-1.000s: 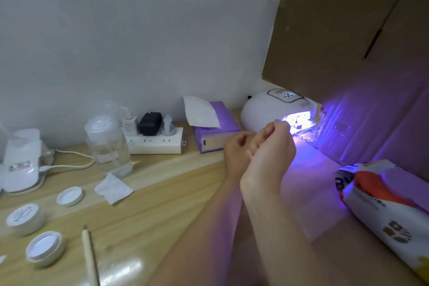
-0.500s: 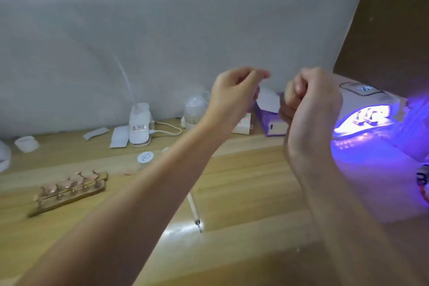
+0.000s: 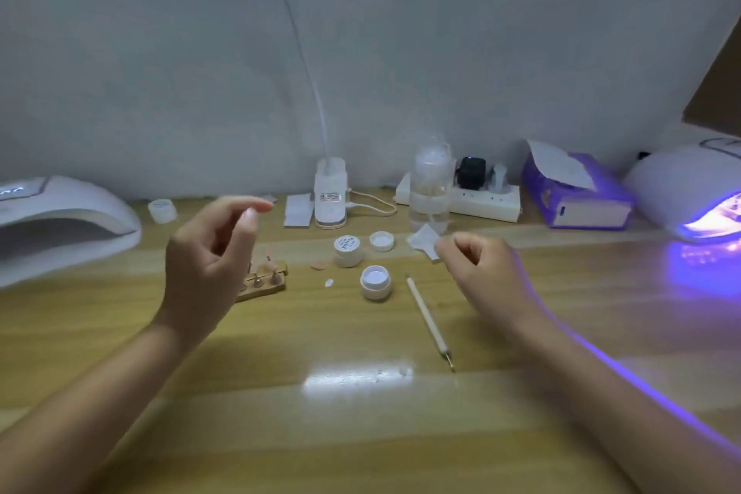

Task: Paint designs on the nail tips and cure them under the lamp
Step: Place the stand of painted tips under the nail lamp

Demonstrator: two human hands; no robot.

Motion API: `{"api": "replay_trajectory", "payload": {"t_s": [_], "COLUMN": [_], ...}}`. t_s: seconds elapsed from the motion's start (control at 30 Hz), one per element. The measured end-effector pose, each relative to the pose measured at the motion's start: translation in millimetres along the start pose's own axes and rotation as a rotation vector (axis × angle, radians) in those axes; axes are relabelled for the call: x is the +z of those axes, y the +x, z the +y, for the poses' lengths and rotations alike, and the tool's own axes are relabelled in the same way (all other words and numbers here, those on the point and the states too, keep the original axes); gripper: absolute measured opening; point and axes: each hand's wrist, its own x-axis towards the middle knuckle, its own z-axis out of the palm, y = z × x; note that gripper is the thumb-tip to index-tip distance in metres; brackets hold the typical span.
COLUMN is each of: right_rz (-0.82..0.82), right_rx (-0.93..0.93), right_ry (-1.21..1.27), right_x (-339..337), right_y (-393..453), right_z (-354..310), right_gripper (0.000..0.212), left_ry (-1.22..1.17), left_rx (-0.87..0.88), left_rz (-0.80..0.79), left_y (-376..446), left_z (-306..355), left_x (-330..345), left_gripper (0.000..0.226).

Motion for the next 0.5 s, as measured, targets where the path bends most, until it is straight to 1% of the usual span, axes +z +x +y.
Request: {"api": "replay_trajectory", "payload": {"t_s": [0.1, 0.23, 0.33, 0.43, 0.5], "right_rz": [-0.022, -0.063, -0.080, -0.124, -0.167], "right_rx": [0.019, 0.066, 0.069, 0.007, -0.026], "right_ry": [-0.084, -0.186, -0.314, -0.480, -0.525], "right_x": [8.4, 16.1, 19.7, 21.2, 20.9], "right_y": [-4.3, -5.1, -5.5, -9.5, -11.7], "right_z": [11.6, 20.4, 19.2, 15.5, 14.3], "right_gripper": [0.046, 0.036, 0.034, 0.031, 0.028], "left_ry": [0.031, 0.191, 0.239, 0.273, 0.265], "left_rx": [0.051, 0.118, 0.164, 0.140, 0.100], "left_rz": [-0.047, -0.108, -0.127, -0.159, -0.197], "left_y": [-15.5, -26.7, -28.5, -24.8, -22.4], "left_z": [-15.7, -34.3, -44.1, -48.5, -49.8], "left_x": [-10.1, -22.9, -26.4, -24.8, -25.1], "left_gripper": [0.025, 0.030, 0.029, 0.031, 0.034]}}
